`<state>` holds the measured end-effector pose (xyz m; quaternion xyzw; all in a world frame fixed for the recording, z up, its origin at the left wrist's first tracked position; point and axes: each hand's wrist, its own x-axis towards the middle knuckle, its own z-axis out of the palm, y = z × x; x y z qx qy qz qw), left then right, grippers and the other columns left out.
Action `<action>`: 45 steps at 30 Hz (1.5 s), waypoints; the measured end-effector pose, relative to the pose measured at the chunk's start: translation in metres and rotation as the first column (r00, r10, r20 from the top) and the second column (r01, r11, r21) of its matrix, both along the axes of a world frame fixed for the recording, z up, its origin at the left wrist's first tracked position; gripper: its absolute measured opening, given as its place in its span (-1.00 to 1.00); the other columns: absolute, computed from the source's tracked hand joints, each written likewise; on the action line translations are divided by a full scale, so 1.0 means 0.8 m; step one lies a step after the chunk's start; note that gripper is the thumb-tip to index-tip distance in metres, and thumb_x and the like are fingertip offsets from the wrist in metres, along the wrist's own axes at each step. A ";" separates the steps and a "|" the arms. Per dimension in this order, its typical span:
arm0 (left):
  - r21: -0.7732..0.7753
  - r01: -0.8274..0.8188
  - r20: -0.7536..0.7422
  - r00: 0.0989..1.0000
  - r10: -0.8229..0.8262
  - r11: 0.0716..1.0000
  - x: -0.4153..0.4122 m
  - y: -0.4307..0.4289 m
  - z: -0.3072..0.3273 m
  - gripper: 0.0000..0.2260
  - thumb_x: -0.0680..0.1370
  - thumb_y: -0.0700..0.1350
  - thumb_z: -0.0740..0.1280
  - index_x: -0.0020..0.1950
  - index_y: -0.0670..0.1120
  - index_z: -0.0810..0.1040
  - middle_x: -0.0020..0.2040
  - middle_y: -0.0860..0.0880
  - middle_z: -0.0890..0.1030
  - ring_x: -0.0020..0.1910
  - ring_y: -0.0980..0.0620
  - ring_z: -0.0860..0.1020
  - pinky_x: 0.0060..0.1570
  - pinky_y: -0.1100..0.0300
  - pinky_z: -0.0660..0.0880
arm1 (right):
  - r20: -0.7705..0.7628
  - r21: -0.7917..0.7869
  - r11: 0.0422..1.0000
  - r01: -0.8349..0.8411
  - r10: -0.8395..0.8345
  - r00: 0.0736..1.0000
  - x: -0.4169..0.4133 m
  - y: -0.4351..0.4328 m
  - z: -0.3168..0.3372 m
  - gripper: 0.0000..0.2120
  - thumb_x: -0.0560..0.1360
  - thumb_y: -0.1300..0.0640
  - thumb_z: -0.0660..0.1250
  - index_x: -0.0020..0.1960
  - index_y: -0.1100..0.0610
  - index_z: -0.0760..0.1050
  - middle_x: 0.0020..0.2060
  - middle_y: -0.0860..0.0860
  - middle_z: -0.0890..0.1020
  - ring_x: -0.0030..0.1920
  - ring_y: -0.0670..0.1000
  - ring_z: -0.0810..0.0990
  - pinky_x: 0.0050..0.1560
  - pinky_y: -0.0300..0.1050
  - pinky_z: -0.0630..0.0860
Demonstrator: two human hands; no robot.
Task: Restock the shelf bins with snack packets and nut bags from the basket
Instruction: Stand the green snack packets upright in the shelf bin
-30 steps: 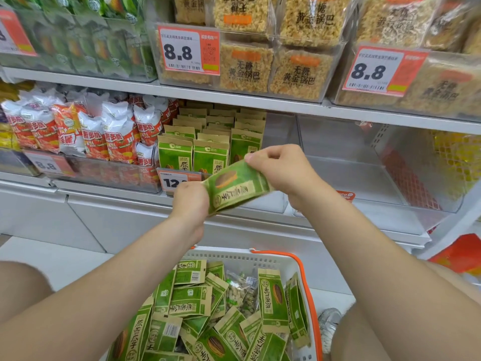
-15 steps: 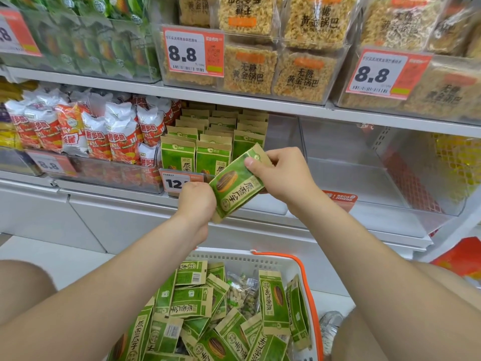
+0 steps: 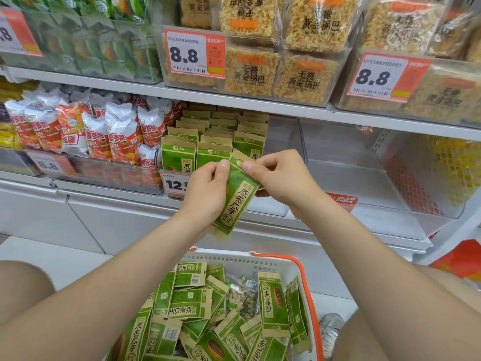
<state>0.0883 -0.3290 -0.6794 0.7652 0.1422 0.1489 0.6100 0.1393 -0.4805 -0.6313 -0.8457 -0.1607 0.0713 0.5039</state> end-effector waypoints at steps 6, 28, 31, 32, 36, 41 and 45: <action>-0.128 0.087 0.027 0.996 -0.084 0.988 -0.004 -0.006 0.005 -0.66 0.71 0.12 0.26 0.03 -0.10 0.68 -0.14 -0.11 0.72 -0.18 -0.05 0.67 -0.15 0.07 0.54 | 0.185 -0.195 0.977 0.085 -0.048 0.982 -0.001 0.009 -0.003 -0.61 0.58 -0.06 0.46 -0.32 0.16 0.65 -0.44 0.00 0.62 -0.38 -0.08 0.53 -0.34 -0.16 0.38; -0.225 0.020 -0.152 0.987 -0.055 0.974 -0.005 0.000 0.030 -0.64 0.63 0.18 0.34 -0.11 -0.08 0.68 -0.28 -0.03 0.67 -0.36 0.04 0.61 -0.22 0.16 0.47 | -0.118 0.192 0.981 0.030 -0.007 0.993 -0.002 0.016 -0.014 -0.68 0.61 0.05 0.44 -0.14 0.31 0.61 -0.27 0.18 0.72 -0.32 0.05 0.70 -0.27 -0.08 0.67; -0.202 -0.031 -0.043 0.999 0.023 0.979 -0.008 -0.003 0.024 -0.68 0.59 0.12 0.41 -0.24 -0.08 0.62 -0.38 -0.07 0.57 -0.40 -0.01 0.53 -0.28 0.10 0.43 | -0.359 0.371 0.923 0.102 0.041 0.932 -0.008 0.024 -0.019 -0.64 0.63 0.07 0.42 0.04 0.42 0.63 -0.27 0.15 0.65 -0.36 -0.02 0.62 -0.31 -0.19 0.61; -0.190 -0.048 -0.025 0.999 0.044 0.981 -0.008 -0.003 0.023 -0.69 0.59 0.08 0.42 -0.27 -0.08 0.60 -0.40 -0.06 0.56 -0.42 -0.01 0.52 -0.30 0.10 0.42 | -0.378 0.374 0.921 0.107 0.046 0.925 -0.010 0.024 -0.018 -0.67 0.63 0.07 0.42 0.02 0.38 0.65 -0.30 0.13 0.65 -0.37 -0.03 0.61 -0.31 -0.19 0.61; -0.160 -0.115 0.044 0.991 0.124 0.980 -0.006 -0.003 0.022 -0.73 0.59 -0.03 0.38 -0.26 -0.12 0.57 -0.39 -0.06 0.56 -0.39 -0.02 0.51 -0.28 0.06 0.42 | -0.240 0.282 0.958 0.045 0.025 0.970 -0.014 0.023 -0.015 -0.59 0.61 -0.02 0.44 -0.11 0.37 0.65 -0.37 0.13 0.63 -0.38 0.06 0.64 -0.31 -0.07 0.67; -0.252 -0.062 0.022 0.997 0.070 0.966 0.004 0.004 0.025 -0.75 0.71 0.05 0.28 0.09 -0.08 0.66 -0.08 -0.06 0.76 -0.07 -0.04 0.73 -0.02 0.00 0.64 | -0.208 0.162 0.987 -0.024 0.058 0.976 -0.007 0.013 -0.011 -0.73 0.59 0.00 0.46 -0.05 0.22 0.73 -0.17 0.08 0.77 -0.14 0.09 0.77 -0.07 0.02 0.73; -0.447 0.008 0.005 1.000 -0.007 0.894 0.013 0.010 0.028 -0.68 0.75 0.07 0.20 0.16 -0.15 0.59 0.03 -0.14 0.75 0.05 -0.10 0.73 0.09 -0.11 0.66 | -0.027 0.095 0.994 0.055 -0.052 0.998 0.007 0.009 -0.019 -0.84 0.55 0.07 0.52 -0.14 0.14 0.76 -0.21 0.02 0.76 -0.15 0.09 0.76 -0.13 -0.03 0.73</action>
